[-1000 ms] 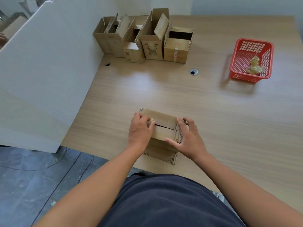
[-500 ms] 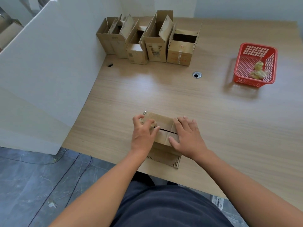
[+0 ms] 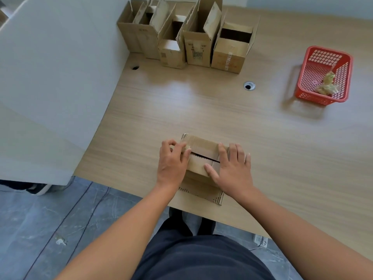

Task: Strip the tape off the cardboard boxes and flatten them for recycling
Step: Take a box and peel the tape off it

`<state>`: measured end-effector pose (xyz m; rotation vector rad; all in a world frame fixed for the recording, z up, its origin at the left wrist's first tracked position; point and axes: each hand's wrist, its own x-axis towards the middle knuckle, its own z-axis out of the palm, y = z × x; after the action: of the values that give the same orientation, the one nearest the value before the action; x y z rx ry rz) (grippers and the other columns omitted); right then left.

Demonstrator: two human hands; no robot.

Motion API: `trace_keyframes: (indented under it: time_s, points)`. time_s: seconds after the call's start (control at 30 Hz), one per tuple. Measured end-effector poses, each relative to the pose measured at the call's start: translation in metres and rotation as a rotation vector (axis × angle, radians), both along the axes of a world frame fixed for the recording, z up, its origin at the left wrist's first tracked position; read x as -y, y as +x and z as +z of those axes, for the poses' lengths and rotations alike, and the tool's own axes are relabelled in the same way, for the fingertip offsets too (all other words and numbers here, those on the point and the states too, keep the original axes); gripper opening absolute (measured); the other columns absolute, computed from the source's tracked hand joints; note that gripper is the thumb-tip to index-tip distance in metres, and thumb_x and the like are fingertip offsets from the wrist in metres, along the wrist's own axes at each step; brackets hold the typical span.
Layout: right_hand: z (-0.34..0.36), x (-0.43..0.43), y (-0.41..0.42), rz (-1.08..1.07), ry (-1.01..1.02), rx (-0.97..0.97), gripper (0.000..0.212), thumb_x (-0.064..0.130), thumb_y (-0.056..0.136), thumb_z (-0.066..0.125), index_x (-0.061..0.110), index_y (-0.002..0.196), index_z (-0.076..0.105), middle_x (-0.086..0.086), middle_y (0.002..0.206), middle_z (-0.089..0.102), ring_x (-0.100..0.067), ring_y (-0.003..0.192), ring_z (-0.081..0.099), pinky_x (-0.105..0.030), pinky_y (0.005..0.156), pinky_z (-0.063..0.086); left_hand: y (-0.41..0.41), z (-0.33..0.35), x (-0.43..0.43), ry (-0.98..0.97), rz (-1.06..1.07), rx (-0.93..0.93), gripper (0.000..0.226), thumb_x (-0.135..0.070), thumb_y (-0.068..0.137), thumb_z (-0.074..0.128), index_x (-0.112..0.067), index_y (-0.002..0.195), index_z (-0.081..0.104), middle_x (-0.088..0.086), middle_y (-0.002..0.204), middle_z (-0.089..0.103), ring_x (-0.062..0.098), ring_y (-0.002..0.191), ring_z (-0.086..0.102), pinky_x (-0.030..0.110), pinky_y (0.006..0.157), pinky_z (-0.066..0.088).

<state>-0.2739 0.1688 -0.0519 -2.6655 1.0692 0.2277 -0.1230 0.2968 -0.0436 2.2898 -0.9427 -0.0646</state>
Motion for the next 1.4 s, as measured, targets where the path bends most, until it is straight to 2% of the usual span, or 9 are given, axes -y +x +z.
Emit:
trace_keyframes:
  time_s: [0.2,0.3,0.47,0.63,0.8,1.0,1.1,1.27,1.4]
  points:
    - [0.009,-0.005,0.023,-0.061,-0.014,-0.092,0.093,0.079,0.089,0.014,0.012,0.154,0.019,-0.026,0.157,0.021,-0.046,0.15,0.006,-0.069,0.12,-0.004,0.01,0.006,0.0,0.021,-0.078,-0.035,0.054,-0.045,0.078,0.083,-0.008,0.115,0.07,0.003,0.103,0.059,0.014,0.09,0.055,0.024,0.083,0.05]
    - [0.008,-0.012,0.029,-0.02,-0.052,-0.074,0.092,0.074,0.094,0.013,0.007,0.157,0.018,-0.022,0.163,0.014,-0.041,0.155,-0.001,-0.064,0.121,-0.012,0.016,0.009,-0.001,0.025,-0.074,-0.098,0.037,-0.031,0.085,0.082,-0.013,0.113,0.069,-0.001,0.104,0.061,0.01,0.087,0.056,0.026,0.079,0.053]
    - [0.006,-0.014,0.025,0.064,-0.046,0.003,0.069,0.068,0.098,0.006,0.043,0.162,0.007,-0.005,0.172,0.009,-0.03,0.158,-0.006,-0.055,0.124,-0.011,0.028,0.012,-0.005,-0.026,-0.031,-0.214,0.019,-0.025,0.1,0.062,-0.02,0.119,0.061,-0.008,0.09,0.063,0.007,0.075,0.056,0.018,0.066,0.045]
    - [0.011,-0.012,0.035,0.003,-0.017,-0.044,0.067,0.069,0.099,0.019,0.04,0.159,0.023,-0.007,0.166,0.02,-0.034,0.155,0.007,-0.059,0.123,-0.006,0.038,0.01,-0.007,0.003,-0.109,-0.296,0.024,-0.025,0.105,0.053,-0.014,0.124,0.064,0.0,0.107,0.068,0.015,0.094,0.061,0.036,0.084,0.05]
    - [0.013,-0.025,0.054,-0.088,-0.042,-0.048,0.07,0.067,0.097,0.028,0.029,0.155,0.031,-0.014,0.155,0.03,-0.042,0.148,0.018,-0.067,0.12,-0.003,0.044,0.008,-0.003,0.06,-0.125,-0.418,0.047,-0.054,0.088,0.071,-0.031,0.127,0.06,-0.006,0.132,0.042,0.003,0.094,0.052,0.02,0.082,0.048]
    - [0.009,-0.029,0.053,-0.118,-0.081,0.013,0.066,0.069,0.093,0.02,0.034,0.149,0.025,-0.012,0.148,0.037,-0.042,0.144,0.026,-0.067,0.121,0.002,0.064,0.001,0.001,-0.017,-0.119,-0.487,0.017,-0.035,0.091,0.074,-0.028,0.104,0.065,-0.015,0.082,0.062,0.001,0.077,0.059,0.028,0.071,0.05]
    - [0.008,-0.028,0.056,-0.129,-0.088,-0.026,0.068,0.071,0.093,0.016,0.044,0.155,0.019,-0.008,0.148,0.033,-0.04,0.145,0.023,-0.067,0.121,-0.001,0.073,-0.002,-0.001,-0.021,-0.18,-0.503,0.008,-0.031,0.099,0.063,-0.027,0.103,0.068,-0.016,0.079,0.064,0.002,0.076,0.06,0.031,0.07,0.051]
    - [0.011,-0.029,0.057,-0.126,-0.074,-0.066,0.066,0.073,0.092,0.007,0.057,0.156,0.008,-0.006,0.151,0.029,-0.038,0.146,0.018,-0.067,0.12,-0.005,0.083,-0.007,0.0,0.042,-0.23,-0.625,0.025,-0.031,0.104,0.052,-0.024,0.126,0.061,-0.008,0.109,0.069,0.012,0.101,0.064,0.031,0.086,0.052]
    - [0.01,-0.031,0.057,-0.133,-0.076,-0.075,0.066,0.073,0.092,0.006,0.057,0.155,0.004,-0.004,0.151,0.028,-0.036,0.146,0.017,-0.066,0.121,-0.006,0.086,-0.012,0.0,0.085,-0.316,-0.595,0.04,-0.042,0.102,0.052,-0.023,0.136,0.059,-0.005,0.134,0.047,0.015,0.125,0.052,0.025,0.101,0.039]
